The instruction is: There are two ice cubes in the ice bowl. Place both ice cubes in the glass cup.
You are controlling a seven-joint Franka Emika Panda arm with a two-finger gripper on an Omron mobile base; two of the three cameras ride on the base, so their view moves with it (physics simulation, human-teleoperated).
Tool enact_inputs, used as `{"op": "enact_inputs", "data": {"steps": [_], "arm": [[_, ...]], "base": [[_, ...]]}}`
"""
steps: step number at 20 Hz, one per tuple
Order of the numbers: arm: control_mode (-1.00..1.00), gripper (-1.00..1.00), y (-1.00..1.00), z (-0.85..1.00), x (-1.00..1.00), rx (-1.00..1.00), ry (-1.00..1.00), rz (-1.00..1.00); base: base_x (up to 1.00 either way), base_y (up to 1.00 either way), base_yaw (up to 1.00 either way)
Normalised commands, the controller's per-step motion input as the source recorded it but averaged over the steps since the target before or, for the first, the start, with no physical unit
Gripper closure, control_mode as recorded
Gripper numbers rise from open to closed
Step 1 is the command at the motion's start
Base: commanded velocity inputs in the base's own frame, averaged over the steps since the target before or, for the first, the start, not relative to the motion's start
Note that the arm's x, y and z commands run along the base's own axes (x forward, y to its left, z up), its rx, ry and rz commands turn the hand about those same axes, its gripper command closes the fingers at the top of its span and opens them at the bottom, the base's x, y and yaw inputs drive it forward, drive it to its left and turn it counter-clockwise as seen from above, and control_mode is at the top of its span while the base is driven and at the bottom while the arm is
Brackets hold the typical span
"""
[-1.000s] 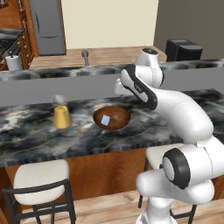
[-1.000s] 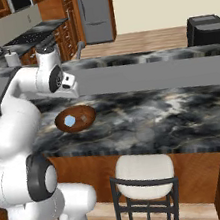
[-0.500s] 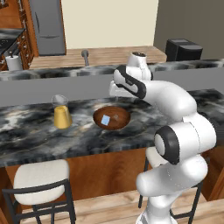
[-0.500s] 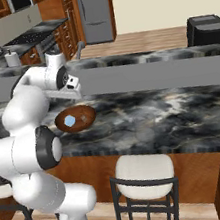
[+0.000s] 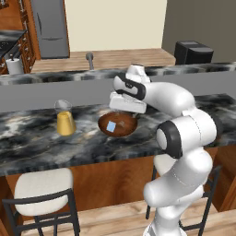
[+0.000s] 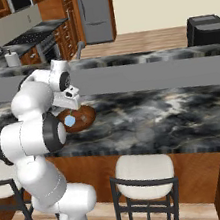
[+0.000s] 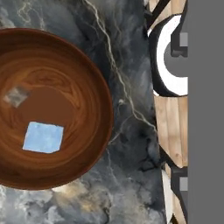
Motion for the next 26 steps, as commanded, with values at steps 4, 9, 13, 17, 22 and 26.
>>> {"op": "enact_inputs", "data": {"steps": [4, 9, 13, 17, 22, 26], "arm": [[-1.0, -1.0, 0.04, -0.3, 0.01, 0.12, 0.07, -0.15], [-1.0, -1.0, 0.0, -0.15, 0.06, 0.12, 0.04, -0.02], [-1.0, -1.0, 0.0, -0.19, 0.37, 0.0, 0.03, -0.04], [-1.0, -1.0, 0.0, -0.18, 0.58, 0.0, 0.03, -0.04], [-1.0, -1.0, 0.02, -0.18, 0.5, 0.0, 0.01, -0.03], [-1.0, -1.0, 0.15, -0.16, 0.46, -0.01, 0.05, -0.01]], "base": [[0.0, 0.0, 0.0], [0.0, 0.0, 0.0], [0.0, 0.0, 0.0], [0.0, 0.0, 0.0], [0.0, 0.0, 0.0], [0.0, 0.0, 0.0]]}}
